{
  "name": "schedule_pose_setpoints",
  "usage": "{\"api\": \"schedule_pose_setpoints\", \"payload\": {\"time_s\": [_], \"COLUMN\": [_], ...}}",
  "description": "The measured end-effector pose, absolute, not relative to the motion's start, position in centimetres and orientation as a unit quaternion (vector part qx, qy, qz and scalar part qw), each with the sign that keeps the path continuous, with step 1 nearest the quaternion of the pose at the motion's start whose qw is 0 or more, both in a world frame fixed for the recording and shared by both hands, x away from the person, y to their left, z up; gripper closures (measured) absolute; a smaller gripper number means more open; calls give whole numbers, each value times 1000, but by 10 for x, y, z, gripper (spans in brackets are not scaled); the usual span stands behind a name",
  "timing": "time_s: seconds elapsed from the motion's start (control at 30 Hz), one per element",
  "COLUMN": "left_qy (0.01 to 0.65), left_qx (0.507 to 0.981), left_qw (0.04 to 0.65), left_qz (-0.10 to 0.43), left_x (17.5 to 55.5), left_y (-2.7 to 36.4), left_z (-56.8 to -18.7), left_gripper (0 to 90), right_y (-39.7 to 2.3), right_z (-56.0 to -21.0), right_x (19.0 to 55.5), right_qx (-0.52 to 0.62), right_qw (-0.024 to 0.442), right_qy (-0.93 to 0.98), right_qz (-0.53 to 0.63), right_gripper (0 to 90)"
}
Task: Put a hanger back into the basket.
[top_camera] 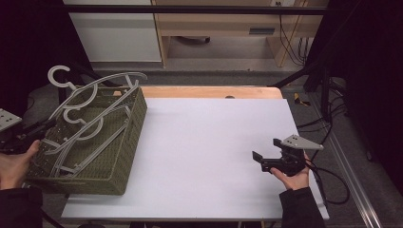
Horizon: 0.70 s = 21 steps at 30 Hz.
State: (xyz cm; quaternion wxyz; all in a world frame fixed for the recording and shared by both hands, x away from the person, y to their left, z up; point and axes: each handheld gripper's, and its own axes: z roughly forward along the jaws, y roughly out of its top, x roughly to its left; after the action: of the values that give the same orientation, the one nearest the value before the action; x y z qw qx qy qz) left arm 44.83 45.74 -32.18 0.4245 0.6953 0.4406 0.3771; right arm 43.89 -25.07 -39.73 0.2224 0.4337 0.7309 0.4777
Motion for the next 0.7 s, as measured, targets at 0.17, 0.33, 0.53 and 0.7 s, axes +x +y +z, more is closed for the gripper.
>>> {"api": "schedule_pose_setpoints", "payload": {"time_s": [0.17,0.33,0.53,0.7], "left_qy": [440,445,454,458], "left_qx": [702,706,711,717], "left_qw": [414,403,390,375], "left_qz": [377,375,369,369], "left_x": [442,439,440,444], "left_y": [469,479,486,485], "left_z": [-325,-329,-336,-343], "left_gripper": [819,819,819,818], "right_y": [-250,-250,-249,-249], "right_z": [-397,-398,-398,-398], "right_x": [439,439,439,439], "right_qx": [433,435,433,433], "right_qw": [220,221,218,218], "right_qy": [730,731,734,734], "right_qz": [480,478,475,475], "right_gripper": [54,54,53,53]}}
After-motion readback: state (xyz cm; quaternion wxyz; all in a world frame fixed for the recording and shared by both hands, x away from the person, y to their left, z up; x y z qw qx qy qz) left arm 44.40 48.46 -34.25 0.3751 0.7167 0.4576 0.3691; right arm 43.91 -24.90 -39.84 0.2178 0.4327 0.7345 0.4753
